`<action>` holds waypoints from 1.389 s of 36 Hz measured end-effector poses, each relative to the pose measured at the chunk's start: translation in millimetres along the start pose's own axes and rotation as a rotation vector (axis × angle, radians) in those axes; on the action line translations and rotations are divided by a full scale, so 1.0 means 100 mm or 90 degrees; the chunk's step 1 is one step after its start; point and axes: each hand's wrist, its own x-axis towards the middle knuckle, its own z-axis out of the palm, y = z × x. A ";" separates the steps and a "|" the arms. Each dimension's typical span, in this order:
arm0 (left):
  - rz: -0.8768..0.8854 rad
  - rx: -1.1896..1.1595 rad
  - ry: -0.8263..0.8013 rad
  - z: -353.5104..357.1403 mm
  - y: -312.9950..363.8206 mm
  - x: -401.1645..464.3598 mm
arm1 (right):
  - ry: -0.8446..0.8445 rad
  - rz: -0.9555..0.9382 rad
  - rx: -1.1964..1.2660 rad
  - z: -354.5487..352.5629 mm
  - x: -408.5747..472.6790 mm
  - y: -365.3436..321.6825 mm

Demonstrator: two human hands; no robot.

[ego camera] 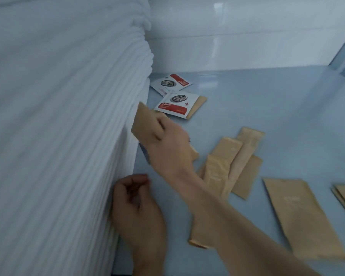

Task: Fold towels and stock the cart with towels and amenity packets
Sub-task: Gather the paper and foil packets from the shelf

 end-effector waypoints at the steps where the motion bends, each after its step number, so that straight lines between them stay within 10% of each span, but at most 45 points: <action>1: -0.001 -0.022 -0.013 0.00 0.04 -0.01 | 0.019 0.033 0.081 -0.14 -0.08 -0.02; 10: -0.100 -0.243 -0.298 0.35 0.55 -0.54 | 0.047 0.210 0.529 -1.28 -0.90 0.15; 26: -0.093 -0.137 -0.490 1.23 0.69 -1.67 | 0.261 0.106 0.157 -3.03 -1.29 0.74; 37: 0.193 0.371 -0.523 1.61 0.60 -2.16 | 0.203 0.177 -0.219 -3.60 -1.41 1.31; 50: 0.176 0.460 -0.513 1.60 0.60 -2.21 | 0.142 0.152 -0.272 -3.59 -1.42 1.32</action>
